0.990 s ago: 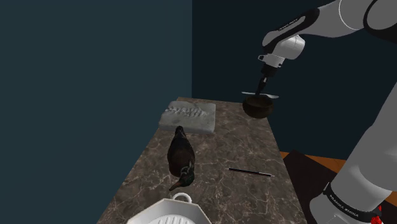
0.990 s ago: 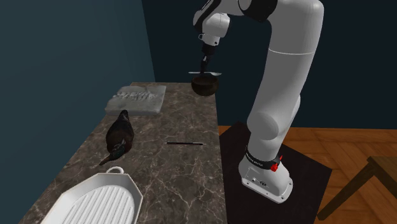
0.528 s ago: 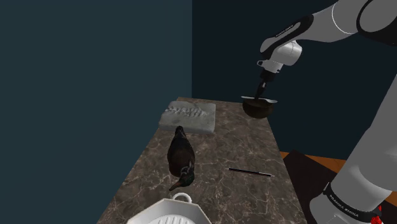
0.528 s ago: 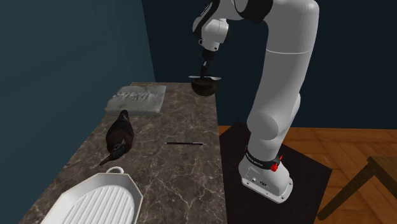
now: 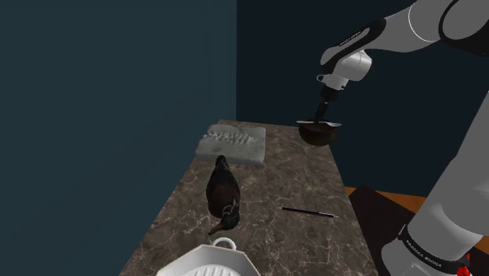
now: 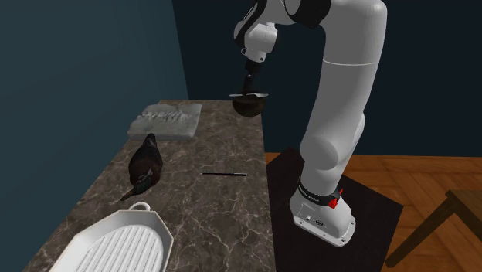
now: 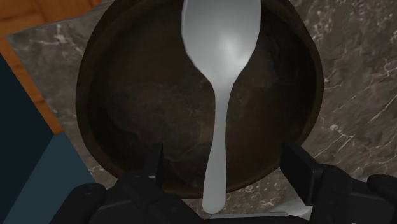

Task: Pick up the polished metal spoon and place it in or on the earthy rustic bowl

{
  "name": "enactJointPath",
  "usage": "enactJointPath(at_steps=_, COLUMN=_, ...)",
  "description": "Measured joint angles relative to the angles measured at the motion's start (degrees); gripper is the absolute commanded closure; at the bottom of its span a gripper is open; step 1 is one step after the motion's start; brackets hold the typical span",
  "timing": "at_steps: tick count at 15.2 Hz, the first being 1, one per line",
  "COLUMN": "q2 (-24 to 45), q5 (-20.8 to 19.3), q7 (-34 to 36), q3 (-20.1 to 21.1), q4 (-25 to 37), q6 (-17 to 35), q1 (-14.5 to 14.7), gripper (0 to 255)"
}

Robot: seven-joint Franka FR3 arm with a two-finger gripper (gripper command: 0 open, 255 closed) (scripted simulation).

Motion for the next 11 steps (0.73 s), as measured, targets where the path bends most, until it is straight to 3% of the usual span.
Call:
enactJointPath(at_steps=3, q2=0.00, q5=0.00, q7=0.00, q3=0.00, q4=0.00, q6=0.01, q1=0.00, gripper=0)
enactJointPath(at_steps=7, q2=-2.84, q5=-2.70, q7=1.57, q3=-0.83, q4=2.48, q6=-4.63, q1=-0.39, gripper=0)
enactJointPath(at_steps=11, q2=-3.51, q5=-3.41, q7=2.20, q3=-0.92, q4=3.40, q6=-6.07, q1=-0.42, gripper=0)
